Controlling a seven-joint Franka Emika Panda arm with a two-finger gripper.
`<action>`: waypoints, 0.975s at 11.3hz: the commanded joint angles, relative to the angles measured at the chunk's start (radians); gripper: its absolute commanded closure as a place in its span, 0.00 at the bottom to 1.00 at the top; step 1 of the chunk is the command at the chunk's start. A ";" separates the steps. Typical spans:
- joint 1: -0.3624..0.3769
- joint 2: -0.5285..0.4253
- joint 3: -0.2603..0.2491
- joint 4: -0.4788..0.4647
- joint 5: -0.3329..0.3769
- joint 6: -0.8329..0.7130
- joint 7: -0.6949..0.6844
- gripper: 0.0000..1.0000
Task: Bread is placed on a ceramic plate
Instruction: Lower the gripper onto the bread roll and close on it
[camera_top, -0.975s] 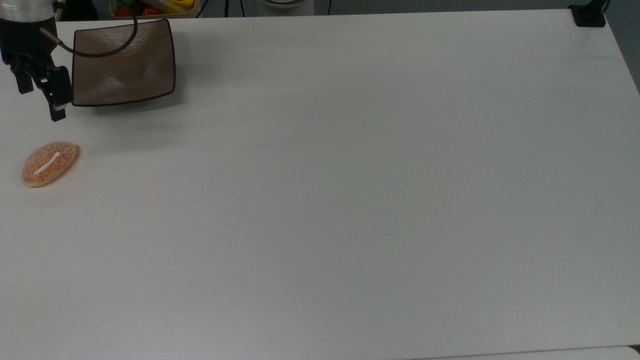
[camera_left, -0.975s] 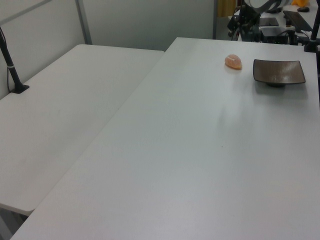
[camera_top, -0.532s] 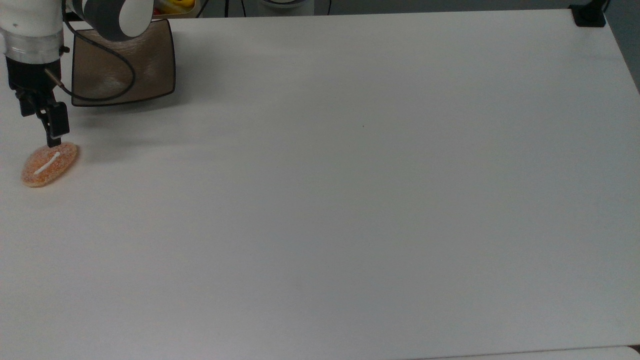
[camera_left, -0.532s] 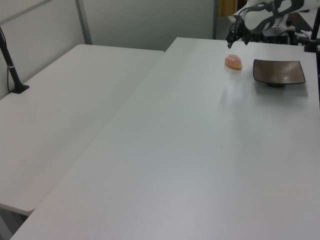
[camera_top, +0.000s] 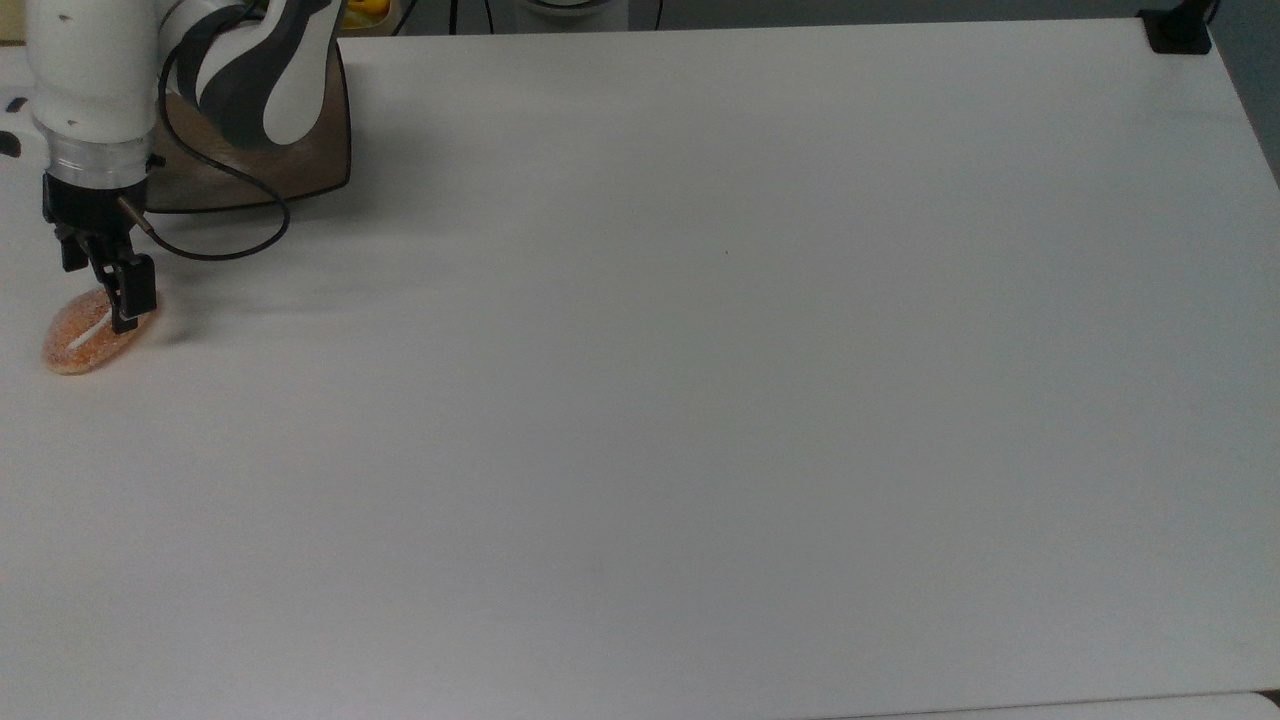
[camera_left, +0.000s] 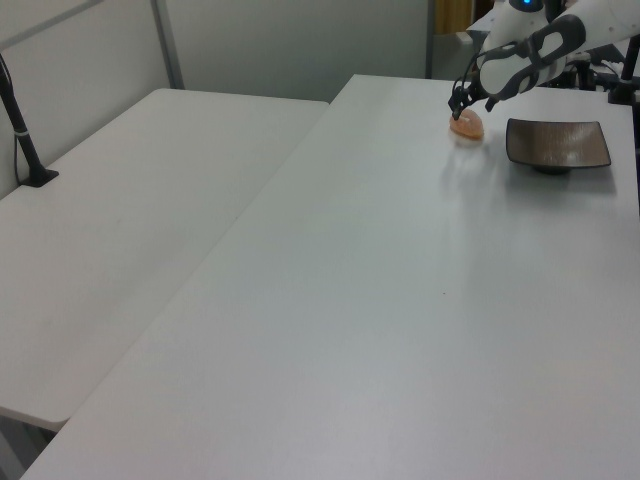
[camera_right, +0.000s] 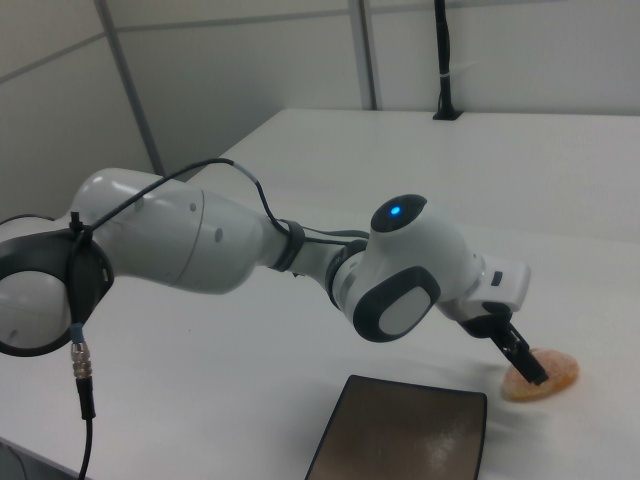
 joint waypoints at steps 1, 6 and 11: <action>0.005 0.051 -0.007 0.039 0.032 0.036 0.016 0.00; 0.004 0.068 -0.006 0.039 0.031 0.055 0.014 0.54; 0.004 0.024 -0.004 0.036 0.032 0.050 0.016 0.58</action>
